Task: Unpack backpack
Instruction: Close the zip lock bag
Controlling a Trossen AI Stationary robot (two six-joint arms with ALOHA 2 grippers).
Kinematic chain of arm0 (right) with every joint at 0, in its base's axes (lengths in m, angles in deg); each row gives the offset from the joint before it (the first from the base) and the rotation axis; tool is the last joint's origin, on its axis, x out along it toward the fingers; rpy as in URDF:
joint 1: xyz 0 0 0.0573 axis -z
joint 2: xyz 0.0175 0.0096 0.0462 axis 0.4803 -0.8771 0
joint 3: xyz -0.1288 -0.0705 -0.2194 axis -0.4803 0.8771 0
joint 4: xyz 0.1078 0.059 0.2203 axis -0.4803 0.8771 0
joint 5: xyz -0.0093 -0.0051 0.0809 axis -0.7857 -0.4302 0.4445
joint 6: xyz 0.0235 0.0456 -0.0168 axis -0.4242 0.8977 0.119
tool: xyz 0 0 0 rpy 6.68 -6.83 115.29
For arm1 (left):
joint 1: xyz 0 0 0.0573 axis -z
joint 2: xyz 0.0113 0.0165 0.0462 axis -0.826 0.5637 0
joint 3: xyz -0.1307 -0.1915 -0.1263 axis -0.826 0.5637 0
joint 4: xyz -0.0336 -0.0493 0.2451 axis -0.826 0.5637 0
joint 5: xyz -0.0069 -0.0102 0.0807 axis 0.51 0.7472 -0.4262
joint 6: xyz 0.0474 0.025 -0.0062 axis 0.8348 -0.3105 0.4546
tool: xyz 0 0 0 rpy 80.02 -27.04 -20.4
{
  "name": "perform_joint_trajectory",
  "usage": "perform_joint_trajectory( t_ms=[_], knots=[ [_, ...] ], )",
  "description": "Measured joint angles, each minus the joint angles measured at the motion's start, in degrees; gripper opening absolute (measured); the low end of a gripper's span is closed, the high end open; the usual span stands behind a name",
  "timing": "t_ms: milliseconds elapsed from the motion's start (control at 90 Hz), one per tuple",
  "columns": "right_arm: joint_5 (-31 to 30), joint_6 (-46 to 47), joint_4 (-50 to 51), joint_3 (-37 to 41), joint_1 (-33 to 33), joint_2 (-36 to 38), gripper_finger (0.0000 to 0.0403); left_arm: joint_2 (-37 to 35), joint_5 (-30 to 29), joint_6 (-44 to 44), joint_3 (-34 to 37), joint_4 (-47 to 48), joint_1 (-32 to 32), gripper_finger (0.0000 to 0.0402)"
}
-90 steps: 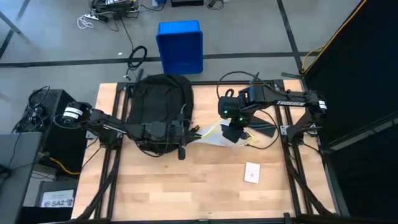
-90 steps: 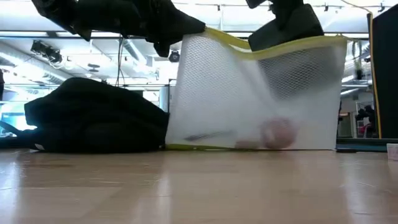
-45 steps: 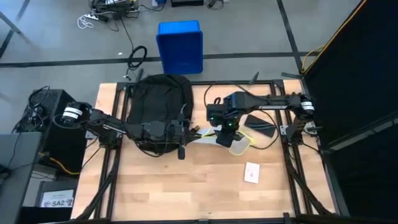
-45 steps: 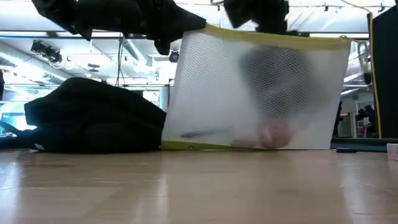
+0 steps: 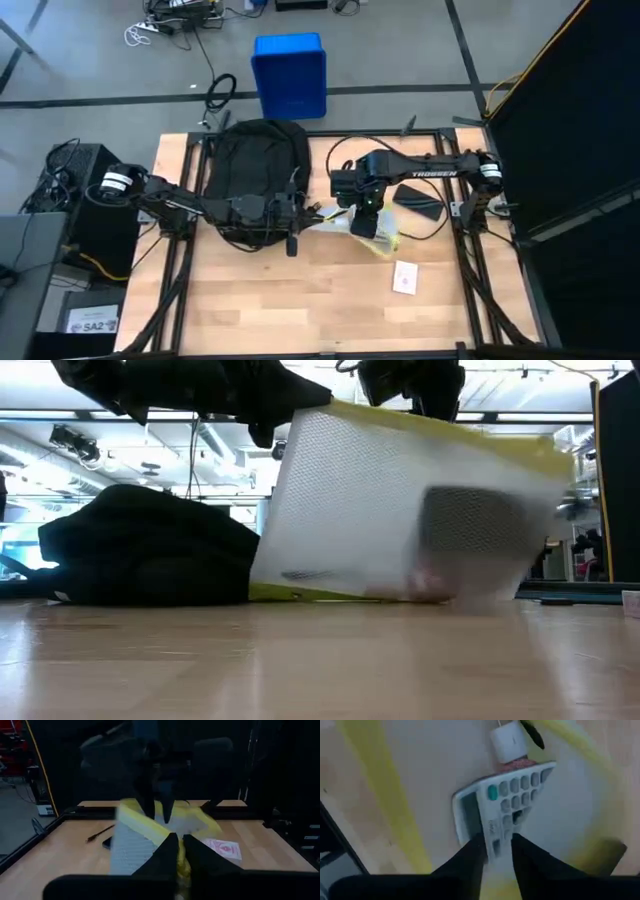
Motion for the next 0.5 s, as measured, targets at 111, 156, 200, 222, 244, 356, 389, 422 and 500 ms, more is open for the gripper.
perform_joint_trajectory(
  t_ms=[111, 156, 200, 222, 244, 356, 389, 422, 500],
  knots=[
    [1.6, 2.8, 5.1, -1.9, -0.5, 0.5, 0.0110, 0.0, 0.0, 0.0, 0.0, 0.0, 0.0, 0.0000],
    [2.5, 4.3, 5.0, -3.2, -0.6, 1.1, 0.0117, 0.0, 0.0, 0.0, 0.0, 0.0, 0.0, 0.0000],
    [3.4, 5.4, 3.9, -3.7, -1.0, 2.6, 0.0121, 0.0, 0.0, 0.0, 0.0, 0.0, 0.0, 0.0000],
    [3.5, 5.8, 4.0, -4.2, -1.3, 3.2, 0.0122, 0.0, 0.0, 0.0, 0.0, 0.0, 0.0, 0.0000],
    [3.5, 6.3, 4.1, -4.9, -1.6, 3.9, 0.0122, 0.0, 0.0, 0.0, 0.0, 0.0, 0.0, 0.0000],
    [2.7, 8.1, 4.9, -8.5, -3.6, 6.6, 0.0117, 0.0, 0.0, 0.0, 0.0, 0.2, 0.0, 0.0000],
    [1.2, 8.4, 4.4, -8.9, -4.4, 7.5, 0.0114, 0.0, 0.0, -0.1, 0.0, 0.2, 0.0, 0.0000],
    [-0.7, 8.9, 3.5, -9.2, -5.4, 8.3, 0.0112, 0.0, 0.0, -0.2, 0.0, 0.2, 0.0, 0.0000],
    [-5.9, 10.1, 2.8, -9.2, -8.5, 10.3, 0.0106, 0.0, 0.0, -0.2, 0.0, 0.3, 0.0, 0.0000]
  ],
)
